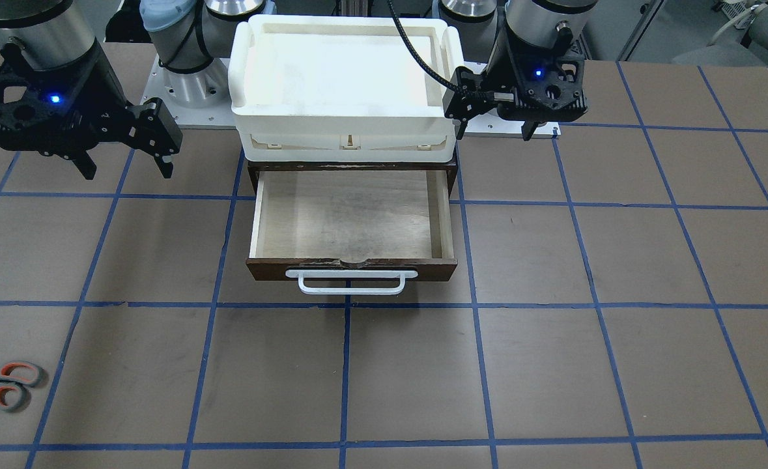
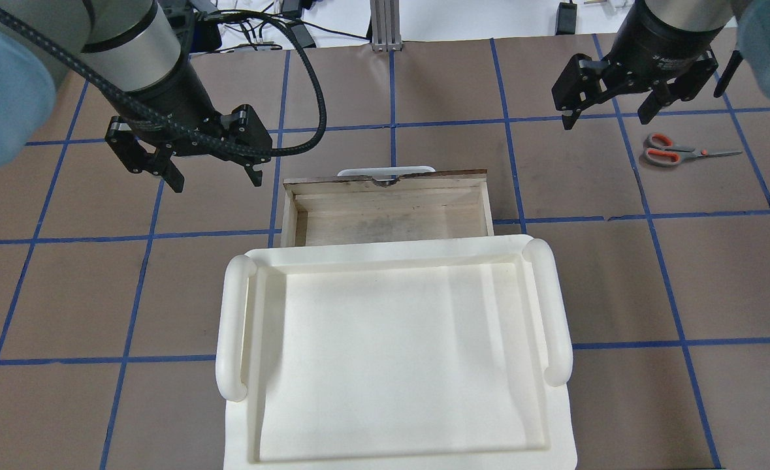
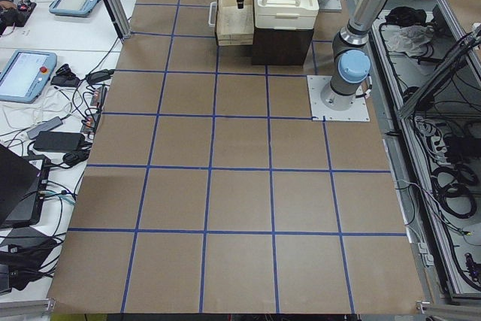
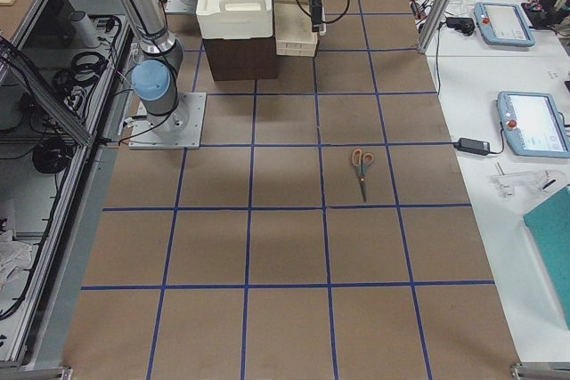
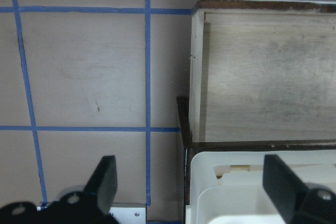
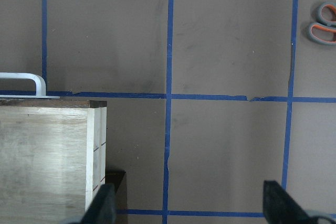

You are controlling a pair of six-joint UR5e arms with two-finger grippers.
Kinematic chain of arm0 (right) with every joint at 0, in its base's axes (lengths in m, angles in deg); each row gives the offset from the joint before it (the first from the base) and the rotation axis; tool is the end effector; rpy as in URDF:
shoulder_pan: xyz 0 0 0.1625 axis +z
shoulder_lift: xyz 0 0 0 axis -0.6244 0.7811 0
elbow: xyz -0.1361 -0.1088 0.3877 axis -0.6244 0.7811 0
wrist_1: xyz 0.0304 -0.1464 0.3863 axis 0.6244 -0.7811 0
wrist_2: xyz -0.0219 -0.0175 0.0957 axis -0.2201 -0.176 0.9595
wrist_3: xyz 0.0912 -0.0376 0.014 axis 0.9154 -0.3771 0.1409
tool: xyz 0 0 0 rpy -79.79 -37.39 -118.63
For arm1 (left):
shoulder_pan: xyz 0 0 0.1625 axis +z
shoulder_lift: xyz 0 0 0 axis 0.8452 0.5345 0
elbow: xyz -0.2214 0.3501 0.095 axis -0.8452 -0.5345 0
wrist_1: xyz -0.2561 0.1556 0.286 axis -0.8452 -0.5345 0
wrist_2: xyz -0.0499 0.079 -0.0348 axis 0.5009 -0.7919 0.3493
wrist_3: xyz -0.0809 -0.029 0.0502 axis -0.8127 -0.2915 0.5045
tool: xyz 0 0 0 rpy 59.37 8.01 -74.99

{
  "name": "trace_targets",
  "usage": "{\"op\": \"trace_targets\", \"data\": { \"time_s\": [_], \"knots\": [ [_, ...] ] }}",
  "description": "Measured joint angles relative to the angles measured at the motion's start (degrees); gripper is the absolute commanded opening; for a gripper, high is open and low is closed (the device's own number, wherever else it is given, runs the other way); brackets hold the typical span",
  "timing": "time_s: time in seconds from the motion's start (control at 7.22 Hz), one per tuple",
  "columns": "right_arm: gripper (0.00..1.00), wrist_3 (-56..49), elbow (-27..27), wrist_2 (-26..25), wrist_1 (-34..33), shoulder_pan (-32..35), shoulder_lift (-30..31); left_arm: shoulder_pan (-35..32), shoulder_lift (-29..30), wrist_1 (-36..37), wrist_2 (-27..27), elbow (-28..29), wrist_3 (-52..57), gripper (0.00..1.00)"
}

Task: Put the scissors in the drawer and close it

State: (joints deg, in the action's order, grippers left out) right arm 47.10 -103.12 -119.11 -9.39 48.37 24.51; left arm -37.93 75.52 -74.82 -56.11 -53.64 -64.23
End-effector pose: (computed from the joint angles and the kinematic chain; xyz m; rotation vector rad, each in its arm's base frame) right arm 0.1087 -0.5032 0.5059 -0.0560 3.1288 -0.1220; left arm -0.1812 -0.4575 0.5093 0.0490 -3.1239 -0.0998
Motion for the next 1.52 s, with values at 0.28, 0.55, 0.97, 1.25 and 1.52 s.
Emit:
{"op": "trace_targets", "data": {
  "time_s": [0.28,0.55,0.97,1.25,1.52],
  "knots": [
    [1.0,-0.28,0.0,0.0,-0.07,0.0,-0.09,0.0,0.01,0.0,0.0,0.0,0.0,1.0],
    [1.0,-1.06,0.0,-0.06,-0.17,-0.13,-0.15,-0.01,0.01,0.0,0.0,0.0,0.0,1.0],
    [1.0,-1.79,0.05,-0.04,0.1,-0.36,0.04,-0.01,-0.01,0.0,0.0,0.0,0.0,1.0],
    [1.0,-1.74,0.12,0.03,-0.34,-0.41,0.32,-0.01,-0.02,0.0,0.0,0.0,0.0,1.0],
    [1.0,-1.72,0.04,0.08,0.06,-0.37,0.68,-0.01,-0.01,0.0,0.0,0.0,0.0,1.0]
  ]
}}
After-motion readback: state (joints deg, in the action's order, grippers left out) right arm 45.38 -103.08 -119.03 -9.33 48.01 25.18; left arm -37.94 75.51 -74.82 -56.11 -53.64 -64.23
